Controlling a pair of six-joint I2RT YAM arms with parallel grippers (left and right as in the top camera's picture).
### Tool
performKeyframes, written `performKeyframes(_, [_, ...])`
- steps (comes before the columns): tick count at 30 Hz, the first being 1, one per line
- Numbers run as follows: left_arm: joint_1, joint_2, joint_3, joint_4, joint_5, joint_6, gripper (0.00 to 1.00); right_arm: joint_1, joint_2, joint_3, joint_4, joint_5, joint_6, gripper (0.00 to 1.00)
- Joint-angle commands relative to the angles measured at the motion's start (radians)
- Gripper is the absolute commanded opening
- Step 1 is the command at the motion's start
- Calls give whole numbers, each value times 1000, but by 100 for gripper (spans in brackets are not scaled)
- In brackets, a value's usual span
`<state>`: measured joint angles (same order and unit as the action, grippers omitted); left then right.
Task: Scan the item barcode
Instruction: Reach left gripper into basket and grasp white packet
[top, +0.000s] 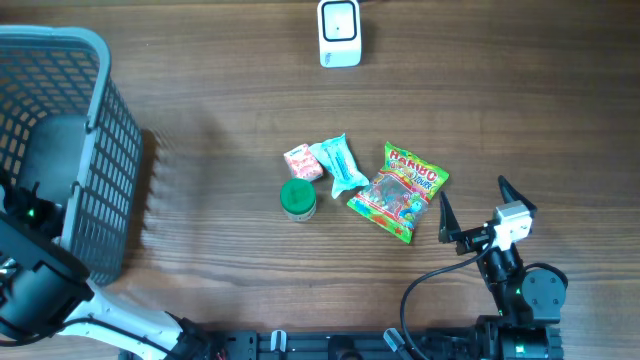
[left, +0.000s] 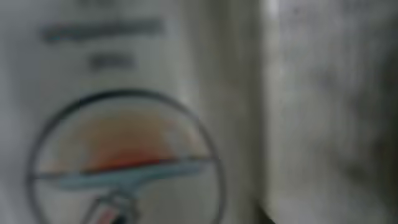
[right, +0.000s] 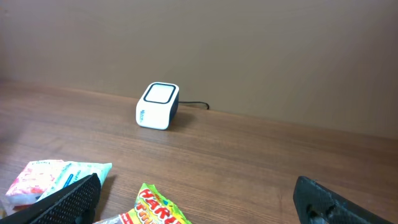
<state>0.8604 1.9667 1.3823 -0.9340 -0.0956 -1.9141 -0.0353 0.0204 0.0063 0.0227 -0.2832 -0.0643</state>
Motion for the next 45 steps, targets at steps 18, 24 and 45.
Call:
performKeyframes(18, [6, -513, 179, -82, 397, 236, 97, 4, -6, -1, 1, 6, 14, 100])
performKeyframes(24, [6, -397, 175, -203, -11, 283, 100, 4, -6, -1, 1, 6, 14, 100])
performKeyframes(45, [-38, 154, 175, -1, -70, 129, 81, 4, -6, -1, 1, 6, 14, 100])
